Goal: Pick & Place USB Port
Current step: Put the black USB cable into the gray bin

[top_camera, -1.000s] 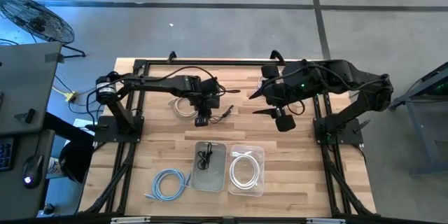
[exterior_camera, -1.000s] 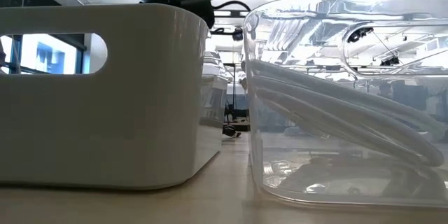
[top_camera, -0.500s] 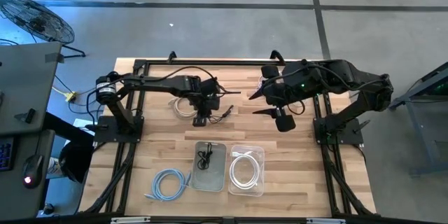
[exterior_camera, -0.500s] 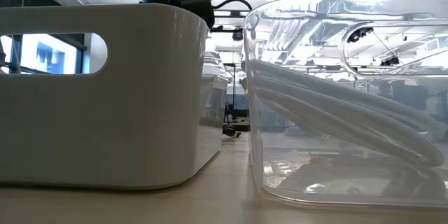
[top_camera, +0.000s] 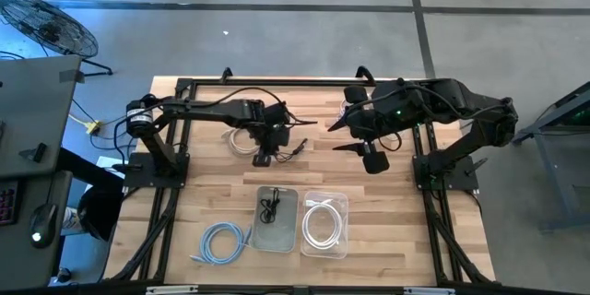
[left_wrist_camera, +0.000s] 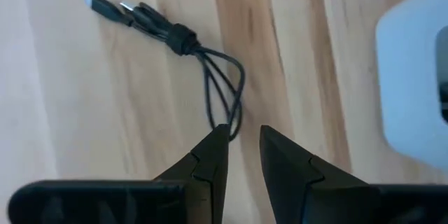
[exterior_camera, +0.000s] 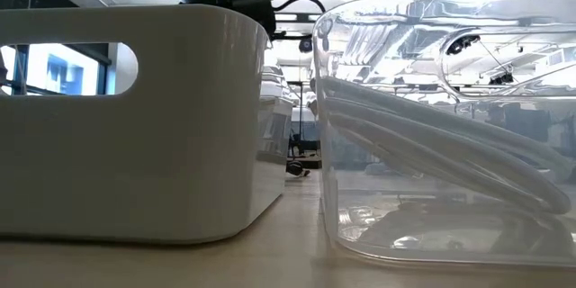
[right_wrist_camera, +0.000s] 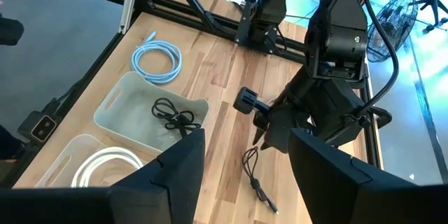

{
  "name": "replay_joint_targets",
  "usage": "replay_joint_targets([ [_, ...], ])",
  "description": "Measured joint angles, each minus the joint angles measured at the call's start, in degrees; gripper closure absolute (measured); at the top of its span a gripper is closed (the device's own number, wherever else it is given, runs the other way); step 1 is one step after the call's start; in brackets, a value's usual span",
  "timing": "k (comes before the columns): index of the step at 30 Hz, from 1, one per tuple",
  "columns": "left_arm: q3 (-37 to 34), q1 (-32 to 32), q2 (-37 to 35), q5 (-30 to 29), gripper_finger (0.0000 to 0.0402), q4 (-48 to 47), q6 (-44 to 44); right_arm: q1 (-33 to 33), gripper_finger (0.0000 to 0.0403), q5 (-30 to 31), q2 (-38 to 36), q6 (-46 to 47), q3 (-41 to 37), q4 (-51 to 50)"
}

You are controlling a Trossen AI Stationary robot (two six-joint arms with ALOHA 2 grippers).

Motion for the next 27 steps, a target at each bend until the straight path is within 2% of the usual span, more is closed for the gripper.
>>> replay_joint_targets([
  [12, 0.0, 0.0, 3.7, -0.5, 0.032, 0.6, 0.8, 0.0, 0.0206, -0.5, 0.0, 0.0, -1.7, 0.5],
  [23, 0.0, 0.0, 4.0, -0.5, 0.0321, 1.4, 2.3, 0.0, 0.0206, -2.1, 0.1, -0.3, -11.2, 6.0],
  [25, 0.0, 0.0, 4.0, -0.4, 0.0328, 1.4, 2.5, 0.0, 0.0206, -2.6, 0.1, -0.4, -12.8, 7.5],
  [27, 0.0, 0.0, 4.0, -0.5, 0.0351, 1.3, 2.4, 0.0, 0.0206, -2.7, 0.1, -0.5, -14.1, 9.3],
])
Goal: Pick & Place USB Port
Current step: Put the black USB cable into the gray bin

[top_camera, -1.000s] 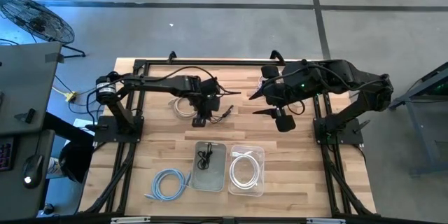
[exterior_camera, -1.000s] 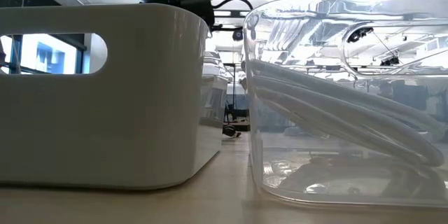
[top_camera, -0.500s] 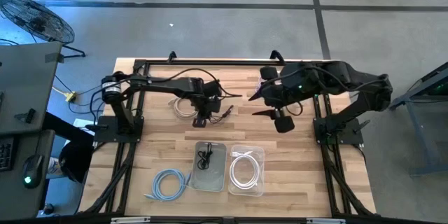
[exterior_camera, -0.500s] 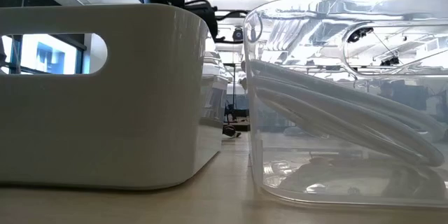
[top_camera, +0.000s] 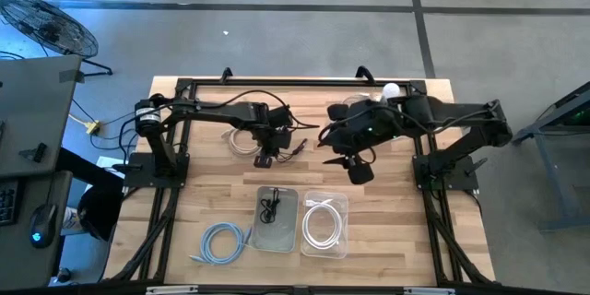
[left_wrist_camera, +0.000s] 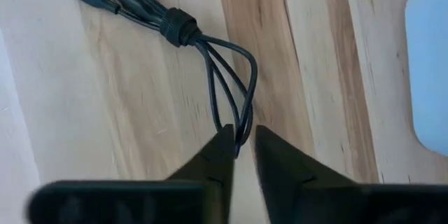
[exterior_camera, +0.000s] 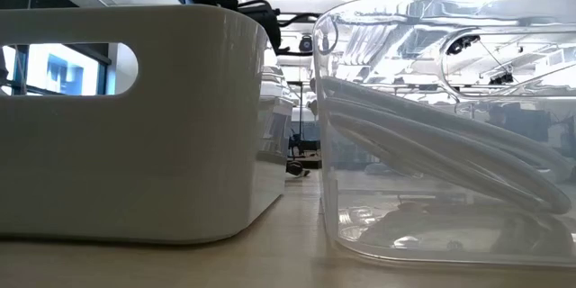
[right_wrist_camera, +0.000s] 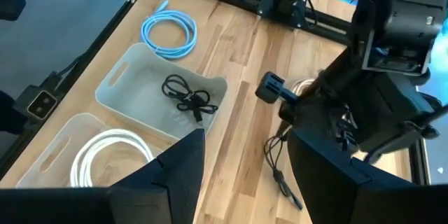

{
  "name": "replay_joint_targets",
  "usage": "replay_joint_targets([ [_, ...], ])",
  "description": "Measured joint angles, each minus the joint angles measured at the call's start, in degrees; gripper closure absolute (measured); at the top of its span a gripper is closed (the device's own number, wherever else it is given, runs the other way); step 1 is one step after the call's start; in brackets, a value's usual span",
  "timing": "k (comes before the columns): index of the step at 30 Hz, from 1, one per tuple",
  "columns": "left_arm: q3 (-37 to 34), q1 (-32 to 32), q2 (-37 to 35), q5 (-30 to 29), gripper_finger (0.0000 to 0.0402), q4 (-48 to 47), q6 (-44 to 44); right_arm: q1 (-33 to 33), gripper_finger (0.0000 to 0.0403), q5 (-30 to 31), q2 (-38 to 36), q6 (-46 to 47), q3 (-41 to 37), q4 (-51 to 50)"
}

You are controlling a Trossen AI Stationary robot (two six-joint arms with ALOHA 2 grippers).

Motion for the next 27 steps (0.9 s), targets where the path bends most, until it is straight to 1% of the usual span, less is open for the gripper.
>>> replay_joint_targets([
  [2, 0.0, 0.0, 0.0, -0.2, 0.0386, -0.2, -0.2, 0.0, 0.0206, -0.3, 0.0, 0.0, -0.6, 0.6],
  [3, 0.0, 0.0, 0.0, -0.3, 0.0392, -0.3, -0.3, 0.0, 0.0206, -0.8, 0.0, 0.0, -0.6, 0.6],
  [7, 0.0, 0.0, 0.0, -1.1, 0.0398, -1.3, -0.9, 0.0, 0.0206, -1.1, 0.0, 0.0, -0.6, 1.9],
  [10, 0.0, 0.0, 0.0, -3.5, 0.04, -2.7, -2.8, 0.0, 0.0206, -1.1, -0.4, 0.0, -0.6, 2.6],
  [13, 0.0, 0.0, -0.7, -3.8, 0.04, -3.8, -3.8, 0.0, 0.021, -1.1, -1.0, 0.0, -0.6, 3.3],
  [16, 1.4, -0.5, -1.2, -5.0, 0.0401, -5.5, -4.9, 0.0, 0.0215, -1.1, -1.6, 0.6, -0.6, 3.4],
  [18, 3.5, -1.3, -1.6, -6.3, 0.0401, -7.9, -4.9, 0.0, 0.0219, -1.3, -1.8, 1.0, -0.6, 3.5],
  [21, 8.5, -2.5, -2.1, -8.9, 0.0401, -12.2, -4.9, 0.0, 0.0227, -2.2, -2.5, 1.7, -0.6, 3.5],
  [27, 23.2, -7.1, -2.1, -14.7, 0.0401, -27.3, -6.8, 0.7, 0.0242, -2.6, -3.9, 2.9, -0.6, 3.6],
])
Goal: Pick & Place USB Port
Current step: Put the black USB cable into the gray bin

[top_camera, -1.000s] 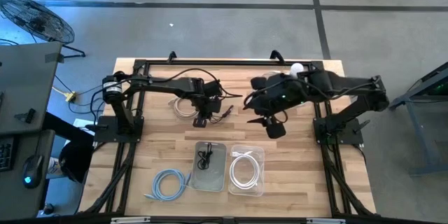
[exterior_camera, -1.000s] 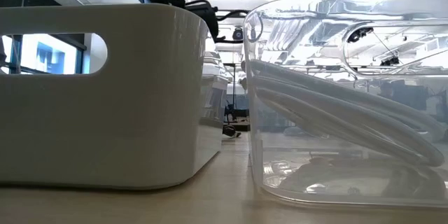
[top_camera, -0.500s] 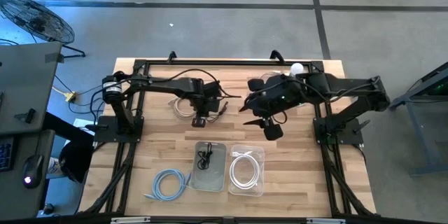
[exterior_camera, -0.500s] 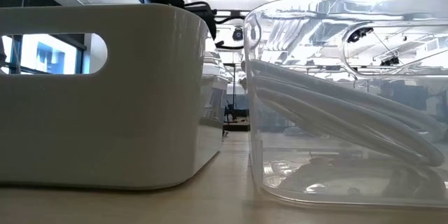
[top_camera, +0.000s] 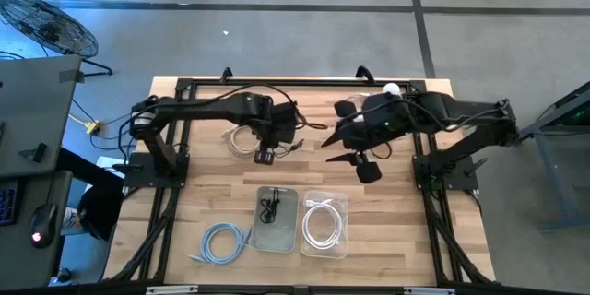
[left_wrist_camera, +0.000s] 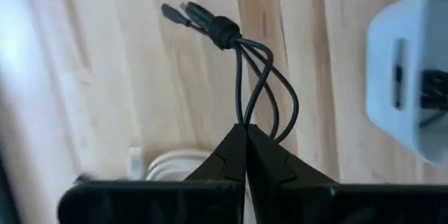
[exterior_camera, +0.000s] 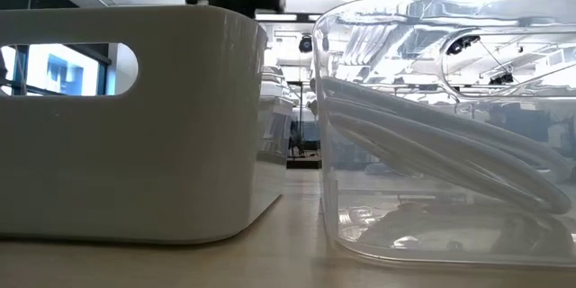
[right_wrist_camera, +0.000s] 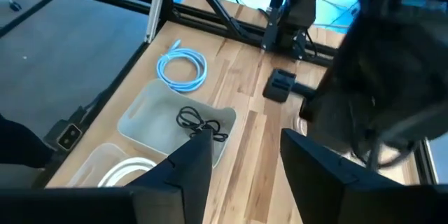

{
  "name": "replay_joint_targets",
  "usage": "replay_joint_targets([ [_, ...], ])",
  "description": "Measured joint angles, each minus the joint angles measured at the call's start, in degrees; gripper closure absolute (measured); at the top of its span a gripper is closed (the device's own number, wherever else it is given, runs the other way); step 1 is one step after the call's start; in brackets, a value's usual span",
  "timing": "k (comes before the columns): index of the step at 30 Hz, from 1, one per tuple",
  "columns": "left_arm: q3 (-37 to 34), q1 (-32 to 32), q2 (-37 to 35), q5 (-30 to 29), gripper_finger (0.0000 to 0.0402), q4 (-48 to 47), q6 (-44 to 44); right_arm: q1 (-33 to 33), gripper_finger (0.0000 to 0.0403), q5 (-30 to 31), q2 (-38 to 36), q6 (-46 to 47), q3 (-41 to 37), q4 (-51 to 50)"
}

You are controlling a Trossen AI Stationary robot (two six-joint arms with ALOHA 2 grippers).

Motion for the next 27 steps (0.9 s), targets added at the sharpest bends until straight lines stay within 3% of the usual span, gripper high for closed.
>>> replay_joint_targets([
  [7, 15.7, -9.2, 0.0, -7.3, 0.0401, -17.6, -10.3, 3.5, 0.0245, 0.1, -3.1, -0.5, 0.0, 1.3],
  [13, 23.4, -19.2, 0.0, -10.1, 0.0401, -24.3, -25.3, 6.5, 0.0247, 0.1, -6.7, -0.5, 0.0, 1.5],
  [21, 23.2, -33.1, 0.0, -15.6, 0.0401, -22.3, -48.9, 9.9, 0.0249, 0.2, -10.5, -0.5, 0.0, 1.5],
  [27, 18.4, -41.7, 0.0, -20.4, 0.0401, -13.3, -64.9, 12.3, 0.0249, 0.2, -11.4, -0.5, 0.1, 1.5],
])
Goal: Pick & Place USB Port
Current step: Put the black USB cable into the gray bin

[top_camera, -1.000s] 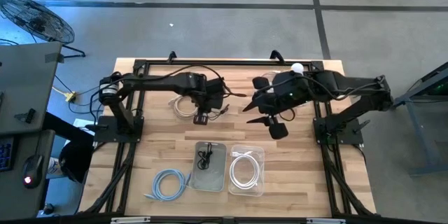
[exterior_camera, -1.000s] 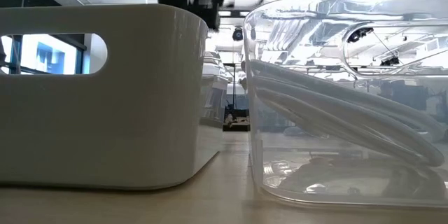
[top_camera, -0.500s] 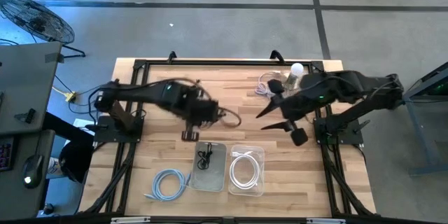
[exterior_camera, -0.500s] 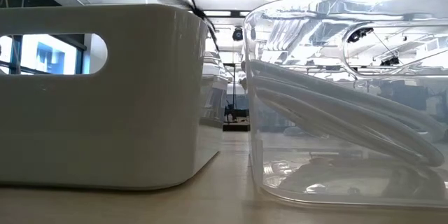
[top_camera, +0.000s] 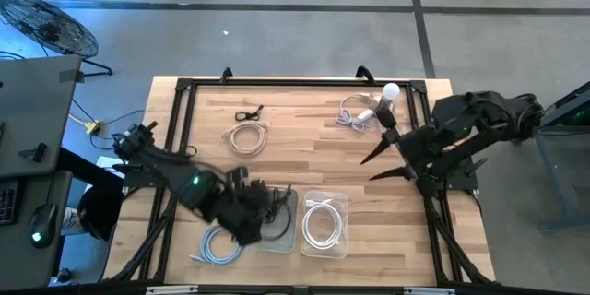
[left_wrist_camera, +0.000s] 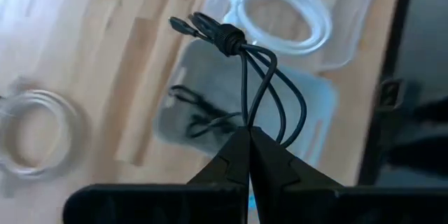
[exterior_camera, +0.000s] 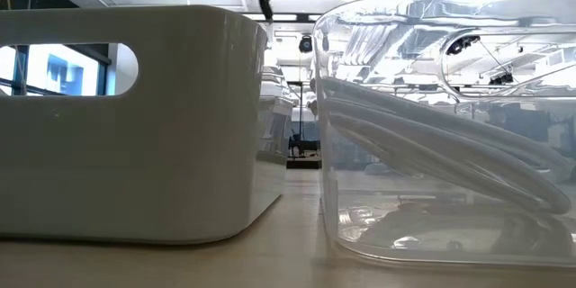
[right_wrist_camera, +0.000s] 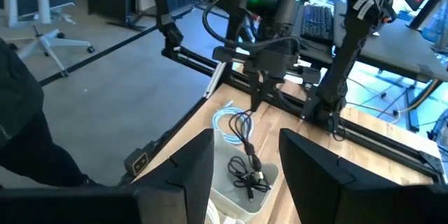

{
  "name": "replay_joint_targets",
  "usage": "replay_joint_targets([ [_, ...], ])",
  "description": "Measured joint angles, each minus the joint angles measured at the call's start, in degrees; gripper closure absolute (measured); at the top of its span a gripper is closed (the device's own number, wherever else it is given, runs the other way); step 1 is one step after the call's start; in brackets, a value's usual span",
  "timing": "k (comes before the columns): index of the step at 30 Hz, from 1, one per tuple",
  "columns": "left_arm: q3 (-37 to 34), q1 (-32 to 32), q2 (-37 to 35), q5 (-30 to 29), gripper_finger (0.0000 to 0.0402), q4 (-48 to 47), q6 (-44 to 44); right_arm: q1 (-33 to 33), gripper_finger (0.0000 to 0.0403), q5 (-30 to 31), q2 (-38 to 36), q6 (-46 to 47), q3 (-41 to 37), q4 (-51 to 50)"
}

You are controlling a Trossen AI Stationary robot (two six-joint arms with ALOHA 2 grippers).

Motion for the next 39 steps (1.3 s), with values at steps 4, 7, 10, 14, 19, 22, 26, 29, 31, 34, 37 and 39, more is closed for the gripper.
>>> replay_joint_targets([
  [4, -5.1, -3.5, 0.1, -3.5, 0.0401, 6.4, -9.6, 1.6, 0.0249, 0.0, 0.1, 0.0, 0.0, 0.0],
  [7, -8.6, -4.7, 1.2, -3.3, 0.0401, 10.2, -14.3, 2.8, 0.0249, 0.0, 0.1, 0.0, 0.0, 0.0],
  [10, -11.0, -5.3, 3.2, -2.3, 0.0401, 13.2, -17.4, 4.2, 0.0249, 0.0, 0.1, 0.0, 0.0, 0.0],
  [14, -11.5, -5.1, 6.1, -1.5, 0.0401, 14.1, -17.8, 5.9, 0.0249, 0.0, 0.2, 0.0, 0.0, 0.0],
  [19, -11.5, -4.1, 8.2, 1.0, 0.0401, 13.2, -18.5, 6.9, 0.0249, 0.9, 0.2, 0.3, 0.0, 0.0],
  [22, -11.5, -3.1, 8.4, 5.2, 0.0401, 11.6, -19.0, 7.3, 0.0249, 0.9, 0.2, 1.5, 0.0, 0.0],
  [26, -11.5, -1.8, 8.5, 4.8, 0.0401, 8.8, -18.9, 7.5, 0.0249, 0.8, 0.2, 1.9, 0.0, 0.0],
  [29, -11.5, -0.5, 8.5, 4.5, 0.0401, 8.0, -17.4, 7.5, 0.0249, 0.7, 0.2, 3.0, 0.0, -0.3],
  [31, -11.5, 0.3, 8.5, 4.6, 0.0401, 8.2, -14.9, 7.5, 0.0249, 0.7, 0.2, 3.0, 0.0, -0.6],
  [34, -11.5, 1.3, 8.5, 5.1, 0.0401, 8.2, -11.8, 7.5, 0.0249, 0.7, 0.2, 3.0, 0.0, -1.2],
  [37, -11.5, 2.1, 8.5, 6.3, 0.0401, 8.6, -7.2, 7.5, 0.0249, 0.3, 0.2, 3.0, 0.0, -1.9],
  [39, -11.5, 2.1, 8.5, 6.0, 0.0396, 8.7, -3.6, 7.5, 0.0249, 0.2, 0.2, 3.1, 0.0, -2.5],
])
